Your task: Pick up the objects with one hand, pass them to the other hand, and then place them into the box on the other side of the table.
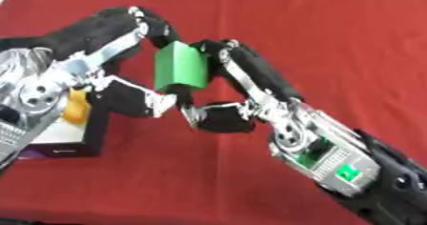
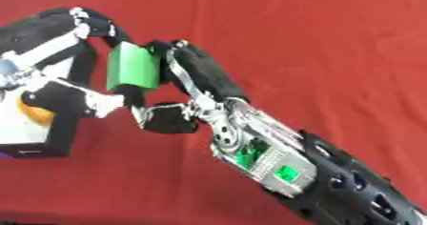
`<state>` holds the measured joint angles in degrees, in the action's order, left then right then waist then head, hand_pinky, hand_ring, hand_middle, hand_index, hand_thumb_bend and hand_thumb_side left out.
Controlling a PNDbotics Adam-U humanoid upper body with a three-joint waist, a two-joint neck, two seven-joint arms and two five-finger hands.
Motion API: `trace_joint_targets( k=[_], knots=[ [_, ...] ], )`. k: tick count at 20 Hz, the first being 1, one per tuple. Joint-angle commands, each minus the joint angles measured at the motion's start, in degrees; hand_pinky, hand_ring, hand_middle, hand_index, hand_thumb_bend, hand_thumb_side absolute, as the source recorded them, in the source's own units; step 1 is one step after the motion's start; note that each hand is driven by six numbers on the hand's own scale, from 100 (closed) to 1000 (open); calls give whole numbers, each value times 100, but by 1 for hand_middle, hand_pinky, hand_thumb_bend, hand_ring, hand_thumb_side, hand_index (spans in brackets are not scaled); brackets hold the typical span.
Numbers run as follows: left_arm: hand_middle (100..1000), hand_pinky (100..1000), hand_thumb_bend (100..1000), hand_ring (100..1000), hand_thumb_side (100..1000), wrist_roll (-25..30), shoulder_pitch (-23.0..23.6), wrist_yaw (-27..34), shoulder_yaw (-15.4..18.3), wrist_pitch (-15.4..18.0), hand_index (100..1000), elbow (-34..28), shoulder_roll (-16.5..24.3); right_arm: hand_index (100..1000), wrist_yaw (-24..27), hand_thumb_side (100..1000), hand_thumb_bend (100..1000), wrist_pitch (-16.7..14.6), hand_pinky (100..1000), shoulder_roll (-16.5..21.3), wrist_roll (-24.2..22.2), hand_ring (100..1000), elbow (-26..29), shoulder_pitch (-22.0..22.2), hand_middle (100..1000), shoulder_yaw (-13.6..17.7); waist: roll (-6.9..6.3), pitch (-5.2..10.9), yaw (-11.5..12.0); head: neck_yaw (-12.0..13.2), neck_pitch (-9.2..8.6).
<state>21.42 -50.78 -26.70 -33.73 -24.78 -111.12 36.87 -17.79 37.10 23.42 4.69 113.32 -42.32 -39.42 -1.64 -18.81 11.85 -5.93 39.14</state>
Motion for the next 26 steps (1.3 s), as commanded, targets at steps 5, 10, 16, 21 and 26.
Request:
trace_joint_targets(
  k=[5,10,16,21,26],
  knots=[
    [416,801,100,621,172,-59,-35,55,122,-10,448,-44,214,669,170,367,100,72,721,22,215,676,127,-46,560,-35,-6,122,14,34,-45],
    [373,775,100,585,204,-27,11,95,145,37,393,-51,294,762,-289,449,100,82,766,63,-124,754,127,-38,644,-64,-3,127,9,57,-56],
    [347,759,100,565,190,-45,79,122,168,91,335,41,380,866,-935,306,100,-180,812,81,-885,803,127,-23,694,-26,-2,120,-3,71,-63],
    [316,745,100,544,218,-124,127,163,165,163,292,140,434,882,-1229,111,100,-307,820,86,-1257,804,127,-10,687,22,0,115,-14,78,-65],
    [260,720,100,510,215,-266,183,157,126,300,263,306,482,883,-1238,100,135,-388,823,85,-1377,801,127,2,681,51,2,104,-18,87,-71]
  ],
)
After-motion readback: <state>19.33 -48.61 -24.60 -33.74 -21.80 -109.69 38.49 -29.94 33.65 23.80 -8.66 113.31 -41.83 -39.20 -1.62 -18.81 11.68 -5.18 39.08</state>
